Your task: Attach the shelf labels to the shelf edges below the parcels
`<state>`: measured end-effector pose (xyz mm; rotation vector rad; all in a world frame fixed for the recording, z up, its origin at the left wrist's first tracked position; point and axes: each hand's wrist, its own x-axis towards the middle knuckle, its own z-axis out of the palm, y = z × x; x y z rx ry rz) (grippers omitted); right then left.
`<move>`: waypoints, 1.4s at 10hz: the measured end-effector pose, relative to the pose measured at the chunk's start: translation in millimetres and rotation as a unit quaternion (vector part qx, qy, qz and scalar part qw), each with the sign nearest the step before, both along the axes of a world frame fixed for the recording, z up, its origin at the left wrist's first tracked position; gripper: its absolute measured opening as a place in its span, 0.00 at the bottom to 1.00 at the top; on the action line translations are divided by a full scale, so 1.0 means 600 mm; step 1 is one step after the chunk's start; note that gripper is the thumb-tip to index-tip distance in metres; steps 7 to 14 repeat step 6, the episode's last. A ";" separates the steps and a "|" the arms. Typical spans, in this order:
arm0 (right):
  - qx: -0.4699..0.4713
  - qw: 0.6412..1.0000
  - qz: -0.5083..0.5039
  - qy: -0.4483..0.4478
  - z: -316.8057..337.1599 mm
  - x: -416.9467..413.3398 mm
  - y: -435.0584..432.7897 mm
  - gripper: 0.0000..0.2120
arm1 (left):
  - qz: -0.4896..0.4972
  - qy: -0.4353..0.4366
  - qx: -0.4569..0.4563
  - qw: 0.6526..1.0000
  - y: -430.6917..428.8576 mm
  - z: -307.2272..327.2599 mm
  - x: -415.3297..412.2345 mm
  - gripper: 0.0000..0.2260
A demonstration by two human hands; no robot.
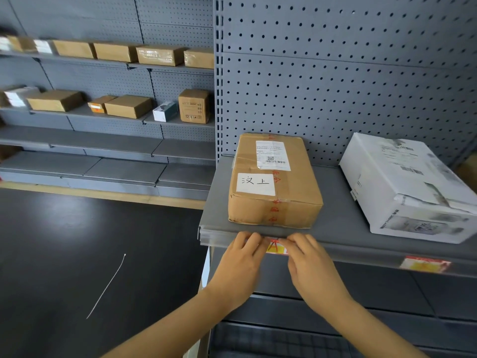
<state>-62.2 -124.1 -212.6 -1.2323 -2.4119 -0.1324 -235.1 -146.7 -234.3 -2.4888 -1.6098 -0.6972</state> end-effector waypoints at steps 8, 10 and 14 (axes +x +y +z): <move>0.196 0.939 0.009 0.283 0.327 0.106 -0.074 0.08 | 0.011 0.036 -0.050 0.998 0.012 0.149 -0.005 0.12; 0.196 0.939 0.009 0.283 0.327 0.106 -0.074 0.08 | 0.011 0.036 -0.050 0.998 0.012 0.149 -0.005 0.12; 0.196 0.939 0.009 0.283 0.327 0.106 -0.074 0.08 | 0.011 0.036 -0.050 0.998 0.012 0.149 -0.005 0.12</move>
